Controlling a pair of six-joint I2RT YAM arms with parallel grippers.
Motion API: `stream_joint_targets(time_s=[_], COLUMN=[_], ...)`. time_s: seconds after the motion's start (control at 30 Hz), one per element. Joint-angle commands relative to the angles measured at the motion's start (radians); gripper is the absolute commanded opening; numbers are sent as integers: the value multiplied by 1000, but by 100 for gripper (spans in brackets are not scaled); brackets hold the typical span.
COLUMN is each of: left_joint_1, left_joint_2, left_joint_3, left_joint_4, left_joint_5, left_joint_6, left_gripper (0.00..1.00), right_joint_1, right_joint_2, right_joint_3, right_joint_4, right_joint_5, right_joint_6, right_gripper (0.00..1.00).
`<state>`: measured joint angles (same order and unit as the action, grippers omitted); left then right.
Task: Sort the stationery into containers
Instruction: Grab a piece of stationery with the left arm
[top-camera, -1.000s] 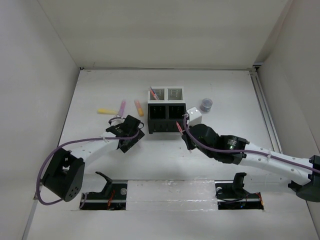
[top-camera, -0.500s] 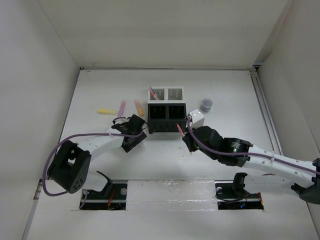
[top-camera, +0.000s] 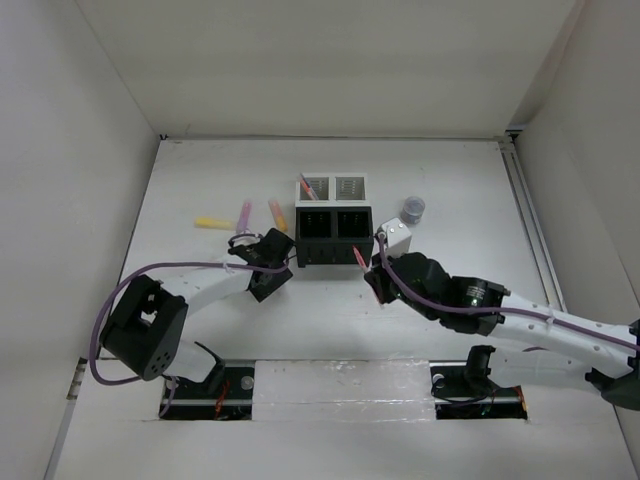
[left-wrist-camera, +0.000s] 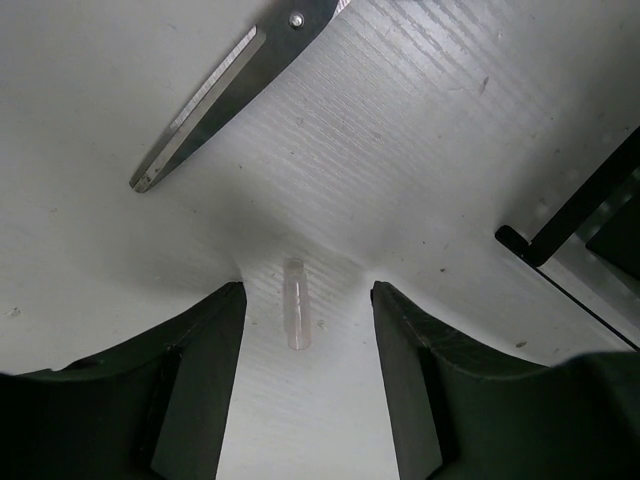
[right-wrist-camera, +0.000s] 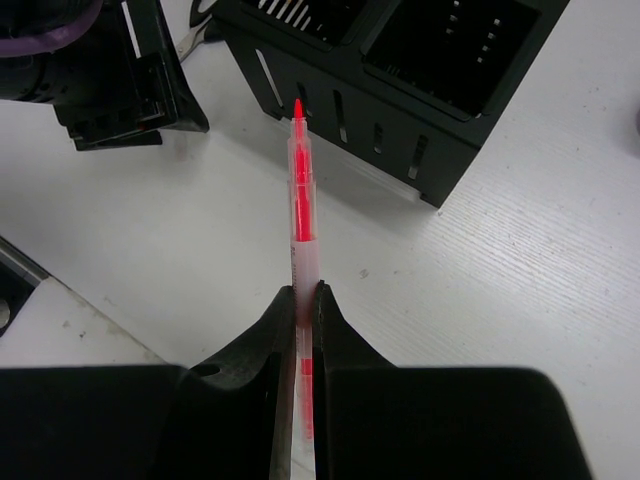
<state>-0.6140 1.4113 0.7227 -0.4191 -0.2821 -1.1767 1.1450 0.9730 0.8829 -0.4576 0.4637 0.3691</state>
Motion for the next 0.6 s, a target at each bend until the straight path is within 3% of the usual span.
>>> stream_joint_targets(time_s=[0.0,0.1,0.2,0.23,0.57], left_joint_1=[-3,-3,-3,-3,-53], left_joint_2=[21,34,46,46,84], left_joint_3=[4,4,4,4,-5], left_joint_4=[-47,-56,-56,-56,-56], left_joint_5=[-5,-5,-5,6,15], left_joint_6=[-21,-21,-21,-21,-34], left_gripper=[50,37,37,31,28], right_joint_1=[-5,-5,-5,-5,-5], right_joint_2=[-36,-36,-45,-54,-73], right_joint_3=[-9,-9,-9,-9,-18], right_joint_4=[56,65,65,65,65], right_joint_5=[-2,-2,-2,-2,-11], right_joint_6=[-18,-18,-18,-18,-27], right_gripper=[0,0,0,0,0])
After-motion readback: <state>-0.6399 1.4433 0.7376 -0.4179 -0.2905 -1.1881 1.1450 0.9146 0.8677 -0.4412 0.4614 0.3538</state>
